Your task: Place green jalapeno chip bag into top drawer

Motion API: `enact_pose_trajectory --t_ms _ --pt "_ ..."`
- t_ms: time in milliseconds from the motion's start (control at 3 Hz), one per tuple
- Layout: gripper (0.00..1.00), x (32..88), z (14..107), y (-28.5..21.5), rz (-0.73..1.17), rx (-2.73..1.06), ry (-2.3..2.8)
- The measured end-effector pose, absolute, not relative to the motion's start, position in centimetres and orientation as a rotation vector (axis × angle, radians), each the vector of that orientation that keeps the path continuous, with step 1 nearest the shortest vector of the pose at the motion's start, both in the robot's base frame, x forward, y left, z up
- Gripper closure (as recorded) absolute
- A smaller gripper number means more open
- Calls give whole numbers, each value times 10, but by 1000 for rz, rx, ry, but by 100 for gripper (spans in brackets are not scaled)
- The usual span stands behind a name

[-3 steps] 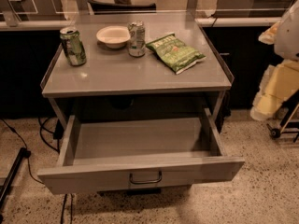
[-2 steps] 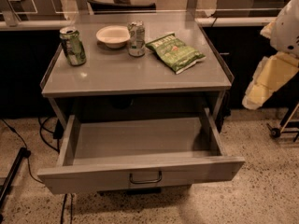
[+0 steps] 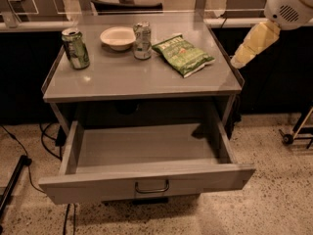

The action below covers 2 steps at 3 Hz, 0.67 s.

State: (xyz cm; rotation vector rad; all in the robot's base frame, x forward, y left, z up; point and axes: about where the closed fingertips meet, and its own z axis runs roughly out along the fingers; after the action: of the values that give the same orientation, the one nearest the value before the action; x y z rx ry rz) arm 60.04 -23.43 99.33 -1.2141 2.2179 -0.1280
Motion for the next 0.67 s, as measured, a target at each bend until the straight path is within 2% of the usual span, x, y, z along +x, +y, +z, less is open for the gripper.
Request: enact_pose_trajectory --t_ms 667 --pt "0 709 974 -202 -28 -1147 2181"
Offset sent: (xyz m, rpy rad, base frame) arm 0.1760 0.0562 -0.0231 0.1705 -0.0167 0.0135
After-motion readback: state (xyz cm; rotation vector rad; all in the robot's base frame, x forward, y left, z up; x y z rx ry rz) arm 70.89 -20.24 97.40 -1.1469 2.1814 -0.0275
